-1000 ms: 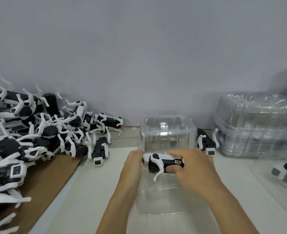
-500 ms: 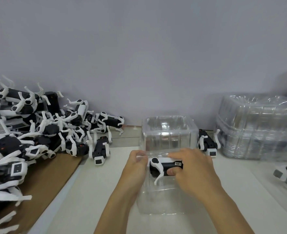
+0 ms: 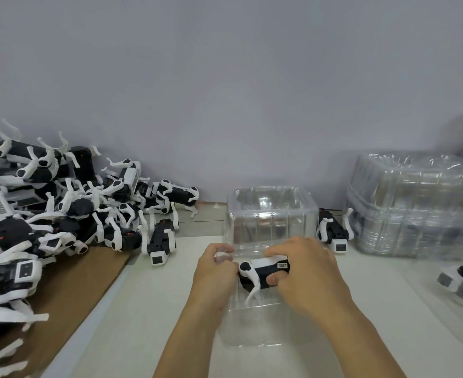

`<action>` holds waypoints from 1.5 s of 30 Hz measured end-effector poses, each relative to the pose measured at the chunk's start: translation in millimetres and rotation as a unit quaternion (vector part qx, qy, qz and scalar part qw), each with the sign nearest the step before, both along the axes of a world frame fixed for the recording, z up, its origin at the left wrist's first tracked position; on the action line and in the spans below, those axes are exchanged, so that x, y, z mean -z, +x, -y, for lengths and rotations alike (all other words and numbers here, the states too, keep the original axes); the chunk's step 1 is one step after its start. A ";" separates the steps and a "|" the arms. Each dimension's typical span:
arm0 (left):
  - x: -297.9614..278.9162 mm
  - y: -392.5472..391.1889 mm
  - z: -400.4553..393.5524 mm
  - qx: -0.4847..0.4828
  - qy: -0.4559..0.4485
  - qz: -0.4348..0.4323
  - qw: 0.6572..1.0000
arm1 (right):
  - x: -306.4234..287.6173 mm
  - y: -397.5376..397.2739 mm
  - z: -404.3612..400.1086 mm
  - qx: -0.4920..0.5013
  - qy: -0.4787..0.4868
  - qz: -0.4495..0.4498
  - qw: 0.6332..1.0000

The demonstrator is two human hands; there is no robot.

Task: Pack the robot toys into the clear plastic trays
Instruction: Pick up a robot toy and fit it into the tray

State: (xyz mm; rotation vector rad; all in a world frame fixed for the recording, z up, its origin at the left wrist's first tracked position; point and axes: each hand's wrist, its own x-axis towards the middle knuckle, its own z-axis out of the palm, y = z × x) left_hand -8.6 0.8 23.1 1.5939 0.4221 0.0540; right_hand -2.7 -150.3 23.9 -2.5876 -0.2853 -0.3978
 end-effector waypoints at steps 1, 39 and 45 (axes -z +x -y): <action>-0.2 -0.3 0.1 0.000 -0.004 0.001 1.000 | -1.0 0.0 0.9 -0.003 0.003 -0.002 1.000; 3.2 -1.2 -10.9 0.086 0.137 0.025 0.987 | -19.3 0.5 39.4 0.049 0.125 -0.034 0.990; 3.5 -0.7 -10.3 0.087 0.130 0.026 0.987 | -9.8 5.0 35.6 0.083 0.092 0.004 0.992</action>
